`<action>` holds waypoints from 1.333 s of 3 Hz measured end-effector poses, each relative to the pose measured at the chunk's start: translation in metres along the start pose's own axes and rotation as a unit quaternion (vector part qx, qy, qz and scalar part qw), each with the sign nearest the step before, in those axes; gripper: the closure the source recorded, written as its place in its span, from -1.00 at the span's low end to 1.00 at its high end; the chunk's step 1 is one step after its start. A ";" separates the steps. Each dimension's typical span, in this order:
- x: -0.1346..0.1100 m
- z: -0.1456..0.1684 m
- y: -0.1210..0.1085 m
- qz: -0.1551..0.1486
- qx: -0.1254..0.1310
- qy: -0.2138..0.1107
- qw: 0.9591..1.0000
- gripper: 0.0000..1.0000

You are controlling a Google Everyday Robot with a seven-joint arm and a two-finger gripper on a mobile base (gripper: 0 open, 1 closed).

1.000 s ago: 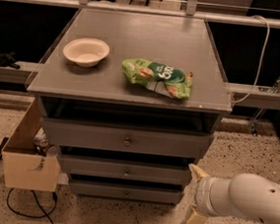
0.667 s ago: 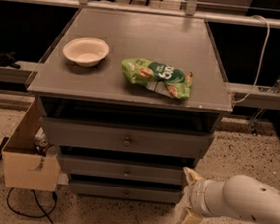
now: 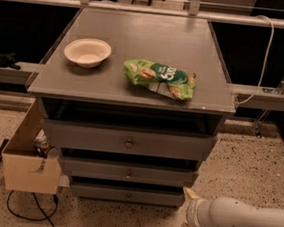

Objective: Open bottom drawer

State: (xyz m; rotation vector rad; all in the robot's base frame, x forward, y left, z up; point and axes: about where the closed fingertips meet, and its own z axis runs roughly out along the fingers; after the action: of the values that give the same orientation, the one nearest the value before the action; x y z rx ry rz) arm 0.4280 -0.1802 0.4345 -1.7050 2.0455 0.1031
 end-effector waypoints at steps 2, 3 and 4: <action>0.044 0.086 -0.011 -0.002 -0.005 0.013 1.000 -1.00; 0.043 0.090 -0.009 -0.003 0.001 0.003 1.000 -1.00; 0.049 0.106 -0.014 -0.003 0.025 -0.017 1.000 -1.00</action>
Offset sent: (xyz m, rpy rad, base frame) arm 0.0484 -0.0167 -0.1221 -0.0300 0.0113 0.0002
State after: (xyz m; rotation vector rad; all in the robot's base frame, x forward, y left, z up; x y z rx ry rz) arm 0.4679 -0.1909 0.3238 -1.6680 2.0008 0.0783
